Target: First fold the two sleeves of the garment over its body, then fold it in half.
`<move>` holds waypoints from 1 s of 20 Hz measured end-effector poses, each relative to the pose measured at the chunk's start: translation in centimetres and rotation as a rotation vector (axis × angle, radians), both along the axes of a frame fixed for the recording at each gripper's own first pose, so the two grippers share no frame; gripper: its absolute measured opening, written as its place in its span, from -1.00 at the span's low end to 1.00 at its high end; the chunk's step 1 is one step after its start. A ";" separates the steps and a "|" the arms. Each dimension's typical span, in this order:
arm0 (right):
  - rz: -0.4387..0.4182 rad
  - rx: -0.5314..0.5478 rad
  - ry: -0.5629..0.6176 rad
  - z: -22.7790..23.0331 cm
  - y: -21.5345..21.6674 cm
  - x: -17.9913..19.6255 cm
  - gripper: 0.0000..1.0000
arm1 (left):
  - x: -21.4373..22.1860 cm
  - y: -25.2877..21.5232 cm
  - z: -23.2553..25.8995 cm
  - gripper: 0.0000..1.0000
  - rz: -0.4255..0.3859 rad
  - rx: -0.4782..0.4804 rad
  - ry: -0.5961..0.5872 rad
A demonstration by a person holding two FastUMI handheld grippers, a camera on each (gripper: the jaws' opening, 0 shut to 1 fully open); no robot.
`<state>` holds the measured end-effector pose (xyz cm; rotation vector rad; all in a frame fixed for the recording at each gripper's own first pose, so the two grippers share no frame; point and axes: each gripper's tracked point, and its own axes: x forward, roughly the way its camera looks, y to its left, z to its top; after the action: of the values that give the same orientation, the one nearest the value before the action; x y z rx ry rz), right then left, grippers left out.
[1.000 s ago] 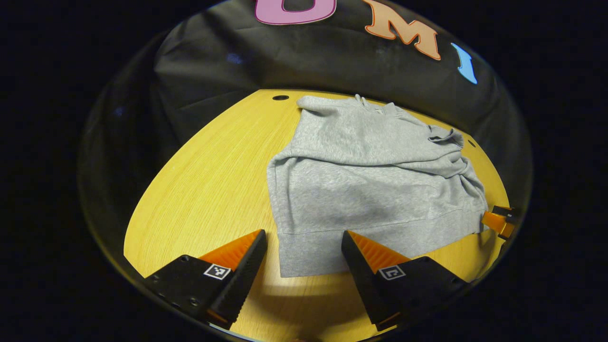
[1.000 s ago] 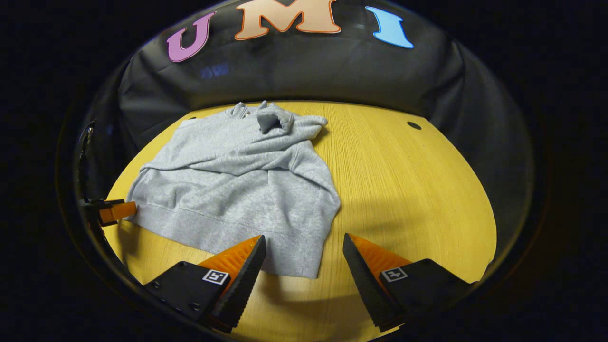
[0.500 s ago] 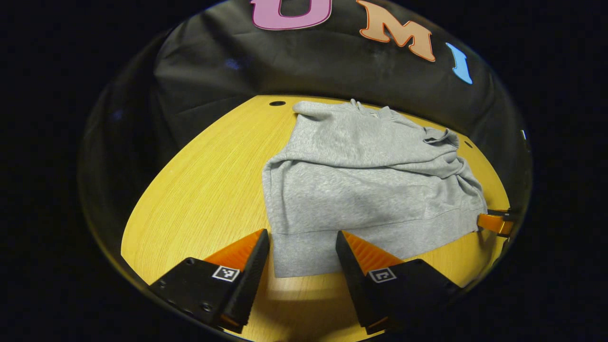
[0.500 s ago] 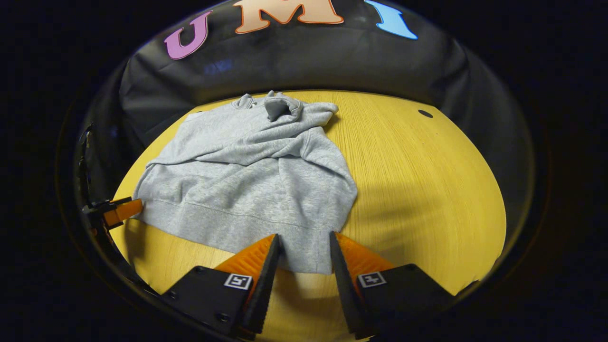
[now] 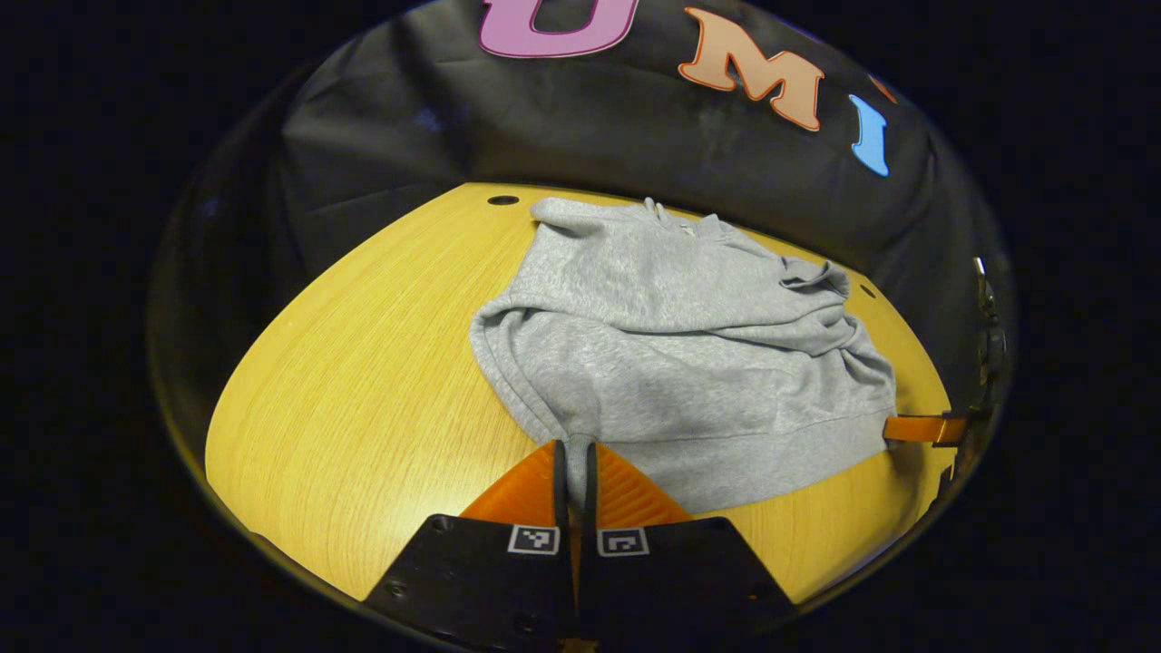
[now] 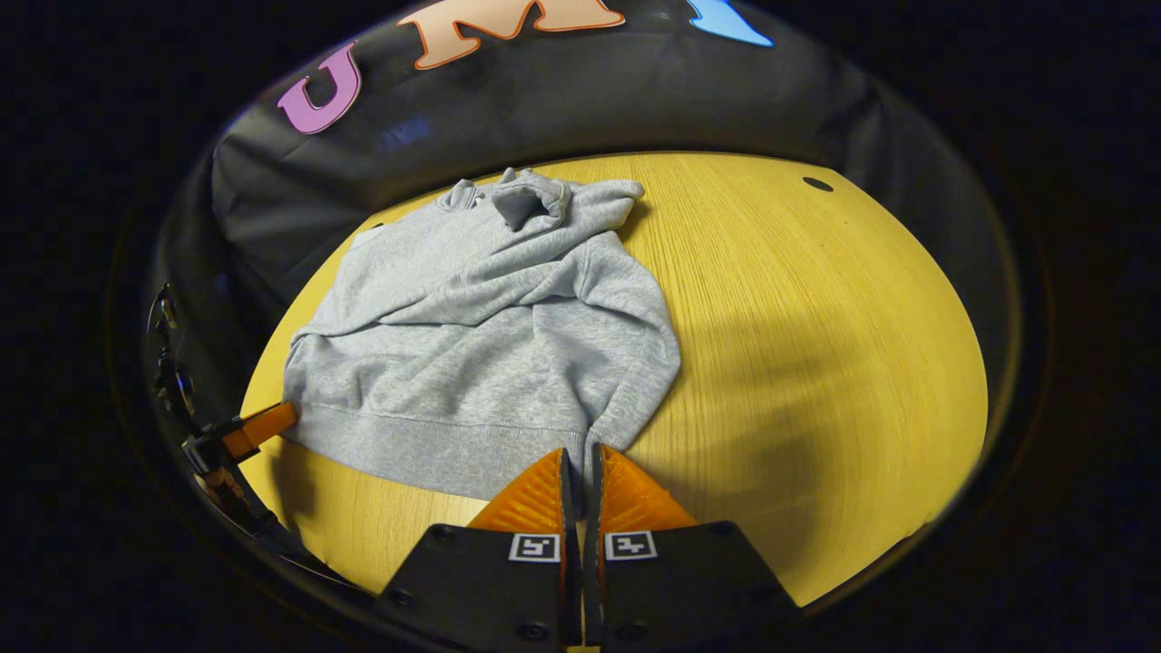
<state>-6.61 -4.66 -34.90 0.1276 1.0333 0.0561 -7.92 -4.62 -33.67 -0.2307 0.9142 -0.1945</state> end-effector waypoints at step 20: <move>-0.028 0.194 0.053 4.9 0.7 0.0 -0.92 | 0.1 1.2 4.5 -1.00 -0.020 -0.043 0.083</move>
<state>-6.57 -3.93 -29.99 0.3216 1.0772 0.1282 -7.81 -3.46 -29.16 -0.2711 0.9960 -0.2242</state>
